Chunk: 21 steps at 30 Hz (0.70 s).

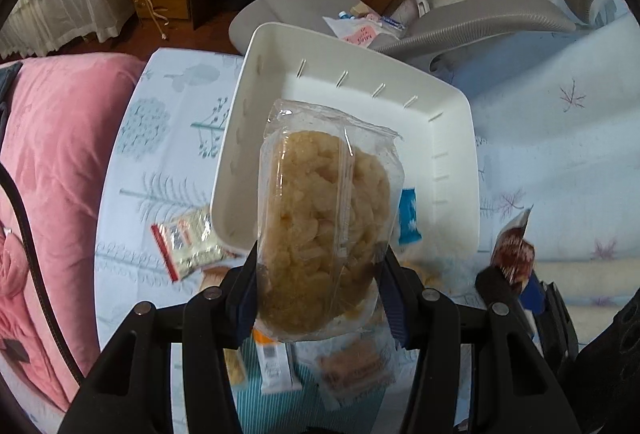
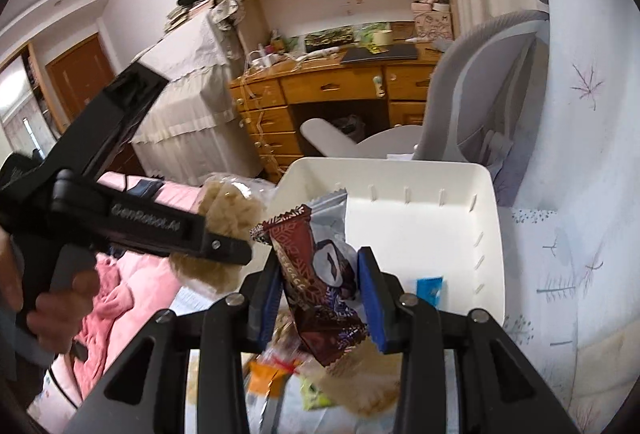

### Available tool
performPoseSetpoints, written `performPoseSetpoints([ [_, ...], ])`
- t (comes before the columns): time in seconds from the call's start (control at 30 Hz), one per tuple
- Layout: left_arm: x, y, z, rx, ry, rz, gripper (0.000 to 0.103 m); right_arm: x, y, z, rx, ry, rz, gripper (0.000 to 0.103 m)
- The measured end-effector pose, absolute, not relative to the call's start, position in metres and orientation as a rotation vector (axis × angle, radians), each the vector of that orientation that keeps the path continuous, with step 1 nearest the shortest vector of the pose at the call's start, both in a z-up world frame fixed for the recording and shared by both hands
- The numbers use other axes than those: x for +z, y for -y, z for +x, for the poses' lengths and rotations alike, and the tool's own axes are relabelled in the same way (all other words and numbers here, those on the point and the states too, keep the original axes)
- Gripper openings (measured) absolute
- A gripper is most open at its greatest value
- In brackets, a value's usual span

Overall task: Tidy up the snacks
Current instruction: 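Lift both snacks into the white basket and open both grippers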

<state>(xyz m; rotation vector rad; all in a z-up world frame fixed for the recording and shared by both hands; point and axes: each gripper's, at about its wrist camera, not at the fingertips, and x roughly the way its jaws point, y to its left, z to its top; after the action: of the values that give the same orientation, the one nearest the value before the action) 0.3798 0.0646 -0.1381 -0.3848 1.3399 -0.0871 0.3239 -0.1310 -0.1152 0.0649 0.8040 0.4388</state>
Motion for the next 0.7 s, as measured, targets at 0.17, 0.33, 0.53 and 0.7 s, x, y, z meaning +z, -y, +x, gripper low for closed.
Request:
performPoseSetpoints([
  [0.17,-0.155,-0.062,0.39,-0.099,-1.33,-0.409,0.051,-0.124,0.141,0.347,0.38,-0.817,0.11,0.039],
  [0.33,-0.158,-0.065,0.393,-0.065,-1.309,-0.466,0.072,-0.132,0.154,0.363,0.327,-0.854,0.163,0.052],
  [0.53,-0.154,-0.064,0.388,-0.025,-1.295,-0.437,0.075,-0.134,0.163,0.364,0.289,-0.889,0.183,0.078],
  [0.7,-0.146,-0.066,0.371,-0.015,-1.296,-0.454,0.075,-0.13,0.169,0.355,0.27,-0.91,0.181,0.078],
])
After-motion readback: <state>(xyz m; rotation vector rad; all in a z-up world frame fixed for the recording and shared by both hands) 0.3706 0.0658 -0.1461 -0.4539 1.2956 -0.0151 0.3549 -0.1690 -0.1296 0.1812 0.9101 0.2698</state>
